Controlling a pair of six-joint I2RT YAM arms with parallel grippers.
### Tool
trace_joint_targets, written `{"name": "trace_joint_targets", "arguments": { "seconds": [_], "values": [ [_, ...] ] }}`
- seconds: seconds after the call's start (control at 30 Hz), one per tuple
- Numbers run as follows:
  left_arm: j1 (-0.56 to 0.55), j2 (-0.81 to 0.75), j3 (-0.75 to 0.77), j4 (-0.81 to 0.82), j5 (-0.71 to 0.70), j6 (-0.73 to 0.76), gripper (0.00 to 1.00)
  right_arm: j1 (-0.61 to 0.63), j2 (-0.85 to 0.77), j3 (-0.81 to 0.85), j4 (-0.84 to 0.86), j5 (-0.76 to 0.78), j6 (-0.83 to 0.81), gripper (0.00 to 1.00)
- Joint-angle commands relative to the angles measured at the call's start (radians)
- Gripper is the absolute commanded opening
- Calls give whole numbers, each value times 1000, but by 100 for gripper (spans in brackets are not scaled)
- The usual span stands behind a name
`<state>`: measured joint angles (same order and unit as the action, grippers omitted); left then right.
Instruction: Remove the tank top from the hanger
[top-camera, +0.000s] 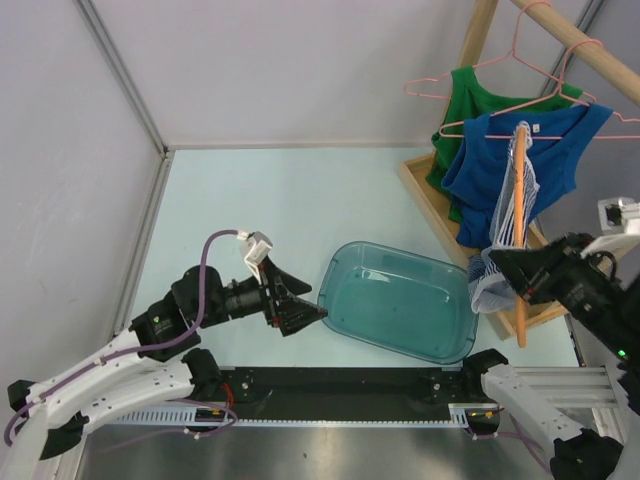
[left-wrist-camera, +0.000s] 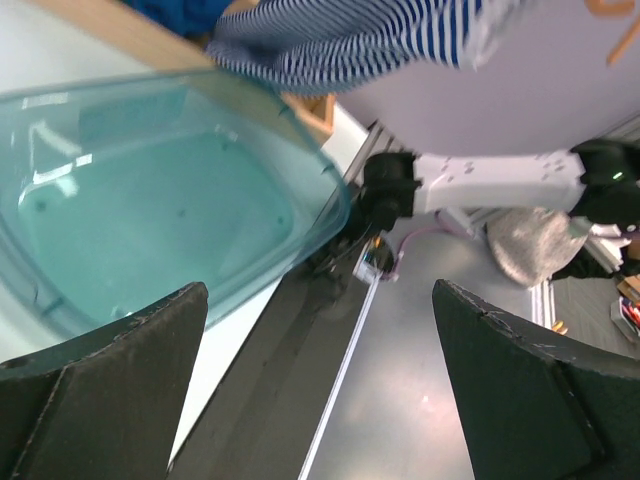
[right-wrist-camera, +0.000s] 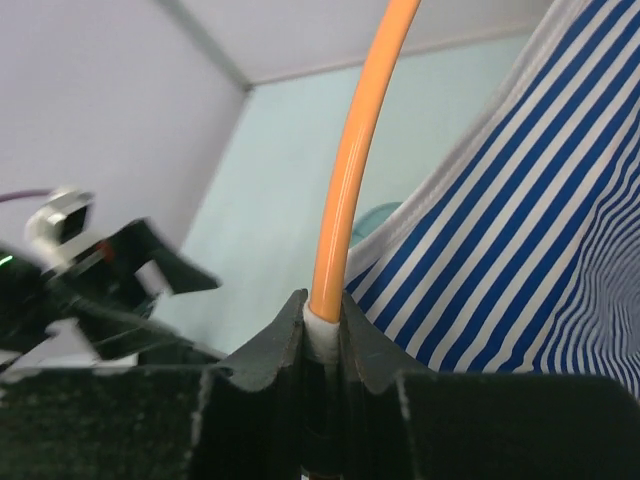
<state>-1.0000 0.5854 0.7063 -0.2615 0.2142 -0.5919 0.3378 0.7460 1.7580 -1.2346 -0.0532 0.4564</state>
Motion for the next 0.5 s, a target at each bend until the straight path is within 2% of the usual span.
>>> {"name": "trace_joint_targets", "arguments": {
  "seconds": [0.0,0.1,0.23,0.33,0.4,0.43,0.47],
  "values": [
    [6,62,117,126,28,29,99,1,7,182,84,-351,-65,0],
    [4,94,153,169,54,14,99,1,38,239,187,-502,-13,0],
    [4,80,214,170,37,23,99,-3,73,206,358,-658,88,0],
    [4,31,277,105,-24,56,99,-29,119,125,607,-787,235,0],
    [4,-15,321,67,-88,73,100,-78,141,71,908,-881,374,0],
    [4,-28,335,27,-108,93,99,-98,174,13,1025,-901,545,0],
    [4,-47,347,3,-139,101,99,-112,191,-14,1277,-919,633,0]
  ]
}}
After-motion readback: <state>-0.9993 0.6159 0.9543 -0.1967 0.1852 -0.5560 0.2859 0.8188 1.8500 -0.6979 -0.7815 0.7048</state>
